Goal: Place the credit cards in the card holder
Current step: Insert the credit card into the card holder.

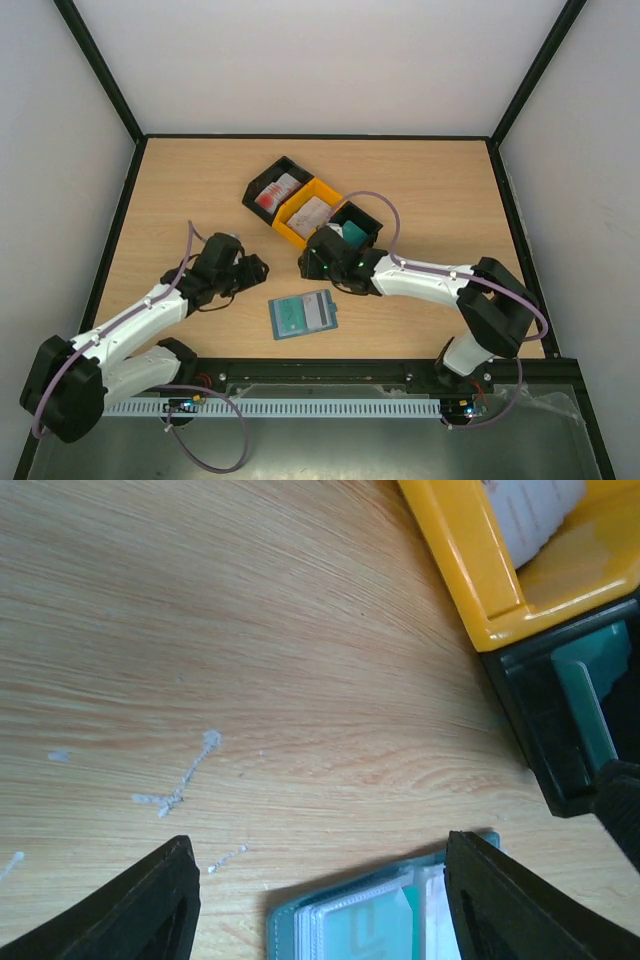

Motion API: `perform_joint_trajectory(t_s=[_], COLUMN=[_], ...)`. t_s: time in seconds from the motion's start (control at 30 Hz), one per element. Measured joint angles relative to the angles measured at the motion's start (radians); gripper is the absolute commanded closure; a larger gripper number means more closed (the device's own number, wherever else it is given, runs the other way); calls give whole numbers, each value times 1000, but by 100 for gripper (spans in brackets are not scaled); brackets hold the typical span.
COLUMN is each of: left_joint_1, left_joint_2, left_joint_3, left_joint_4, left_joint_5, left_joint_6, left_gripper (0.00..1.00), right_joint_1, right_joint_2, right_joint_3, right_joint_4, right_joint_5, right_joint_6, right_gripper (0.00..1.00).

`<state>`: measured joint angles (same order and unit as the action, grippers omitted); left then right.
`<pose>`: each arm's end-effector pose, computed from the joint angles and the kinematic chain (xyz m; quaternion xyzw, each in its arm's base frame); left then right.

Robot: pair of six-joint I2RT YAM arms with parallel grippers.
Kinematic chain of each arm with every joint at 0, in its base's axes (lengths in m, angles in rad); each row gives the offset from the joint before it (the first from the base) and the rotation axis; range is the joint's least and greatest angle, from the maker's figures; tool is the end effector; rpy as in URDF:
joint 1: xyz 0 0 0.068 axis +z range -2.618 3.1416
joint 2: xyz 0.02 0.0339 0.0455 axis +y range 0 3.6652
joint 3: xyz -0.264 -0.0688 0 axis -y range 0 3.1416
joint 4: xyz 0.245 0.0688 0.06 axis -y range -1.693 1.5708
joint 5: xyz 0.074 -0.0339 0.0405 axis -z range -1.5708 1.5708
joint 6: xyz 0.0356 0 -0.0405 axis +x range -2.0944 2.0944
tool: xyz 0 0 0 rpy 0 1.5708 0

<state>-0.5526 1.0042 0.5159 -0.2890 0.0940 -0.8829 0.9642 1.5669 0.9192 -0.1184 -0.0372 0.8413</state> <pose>0.1692 -0.1083 0.1975 -0.1336 0.9118 -0.2865 0.2623 0.1868 0.2715 0.2016 -0.0638 0.9178 0.3180 0.2291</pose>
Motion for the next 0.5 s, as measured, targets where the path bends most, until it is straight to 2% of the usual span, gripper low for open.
perform_joint_trajectory(t_s=[0.23, 0.5], left_joint_1=[94, 159], left_joint_2=[68, 180], left_joint_3=[51, 105], left_joint_4=[-8, 14], left_joint_5=[51, 91], left_joint_6=[58, 97], left_gripper=[29, 27], right_joint_1=[-91, -162], right_joint_2=[-1, -74], right_joint_3=[-67, -140], right_joint_4=[6, 17], right_joint_5=[-8, -8], right_joint_6=[0, -10], right_gripper=[44, 44])
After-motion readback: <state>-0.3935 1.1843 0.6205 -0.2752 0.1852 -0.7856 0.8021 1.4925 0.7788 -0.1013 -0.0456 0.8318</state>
